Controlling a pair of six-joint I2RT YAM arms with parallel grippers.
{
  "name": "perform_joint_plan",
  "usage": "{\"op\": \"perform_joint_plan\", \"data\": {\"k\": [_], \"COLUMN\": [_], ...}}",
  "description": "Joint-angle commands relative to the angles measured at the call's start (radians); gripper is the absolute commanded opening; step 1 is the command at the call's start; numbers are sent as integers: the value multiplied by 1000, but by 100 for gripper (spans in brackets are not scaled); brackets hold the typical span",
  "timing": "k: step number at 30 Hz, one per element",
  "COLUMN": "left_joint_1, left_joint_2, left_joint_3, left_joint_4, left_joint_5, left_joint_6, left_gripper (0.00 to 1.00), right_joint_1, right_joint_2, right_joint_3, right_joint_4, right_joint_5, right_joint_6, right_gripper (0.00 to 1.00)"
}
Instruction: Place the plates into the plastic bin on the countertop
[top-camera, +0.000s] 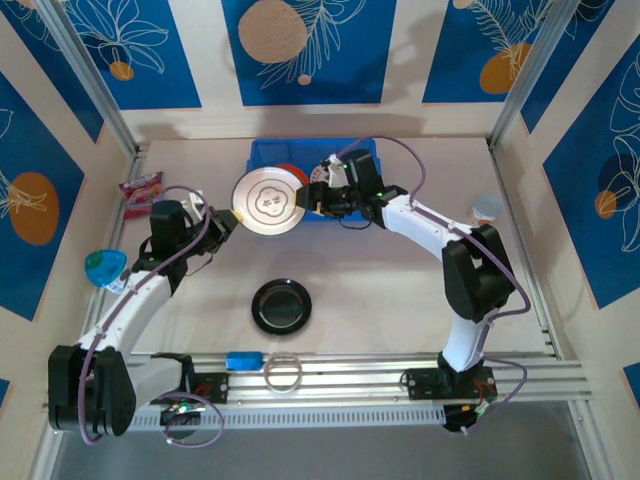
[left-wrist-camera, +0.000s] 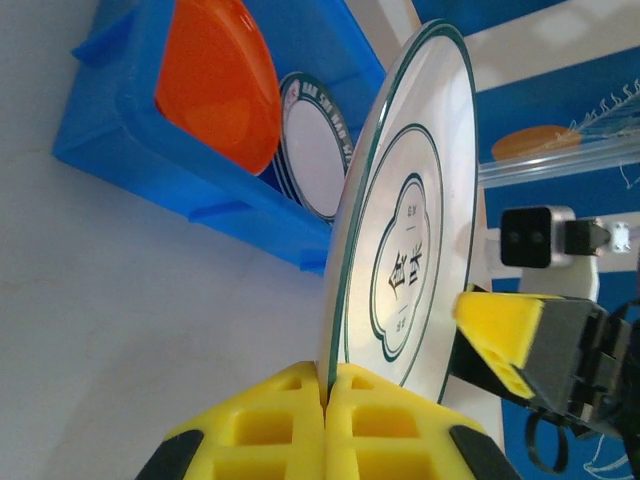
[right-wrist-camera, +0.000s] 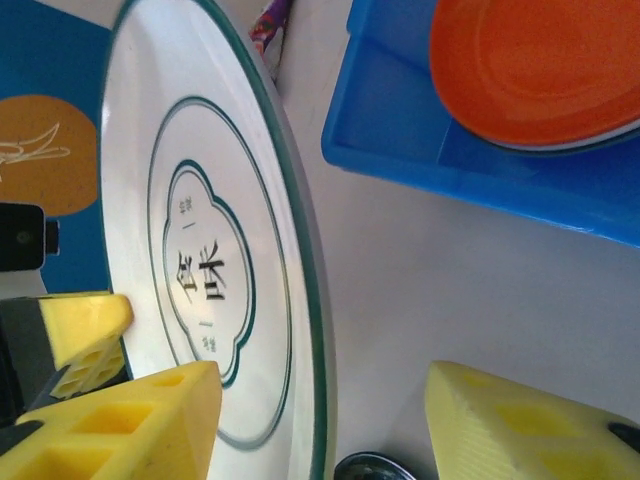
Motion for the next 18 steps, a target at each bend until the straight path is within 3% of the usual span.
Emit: {"op": "perform_joint_plan", "data": {"k": [1,2,4,5,8,9,10,12,14,18], "left_joint_1": [-24,-27,-32,-35,-35,-35,-35,-37,-38,-41], "left_joint_2": [36,46,66,74,103,116,129,149,171,211], "left_joint_3": [0,-2,-6,-6,4,13,20,28,44,72], "left_joint_4": [117,125,135,137,133,130,137,163,171,190], "left_joint_5": [65,66,66,65,64,62,61,60,61,60], "left_joint_6": [-22,-23,-24,-20,-13,-12,-12,-20,-20,-25], "left_gripper": [0,0,0,0,1,21,30,39,40,29], "right_joint_1": [-1,-5,-12,-15,-24,-28,-30,-34,-36,-43], "right_joint_2": [29,26,12,6,-5,-8,-12,-16,-22,-37], "right_joint_3": [48,48,38,33,22,12,2,-10,-26,-56], "right_joint_4": [34,40,49,49,51,60,67,69,80,107], "right_joint_5": [-60,-63,-55,-50,-71,-83,-92,-108,-127,-171], "right_joint_6": [21,26,31,32,37,44,49,57,62,80], "right_gripper": [45,36,8,0,0,0,0,0,0,0]}}
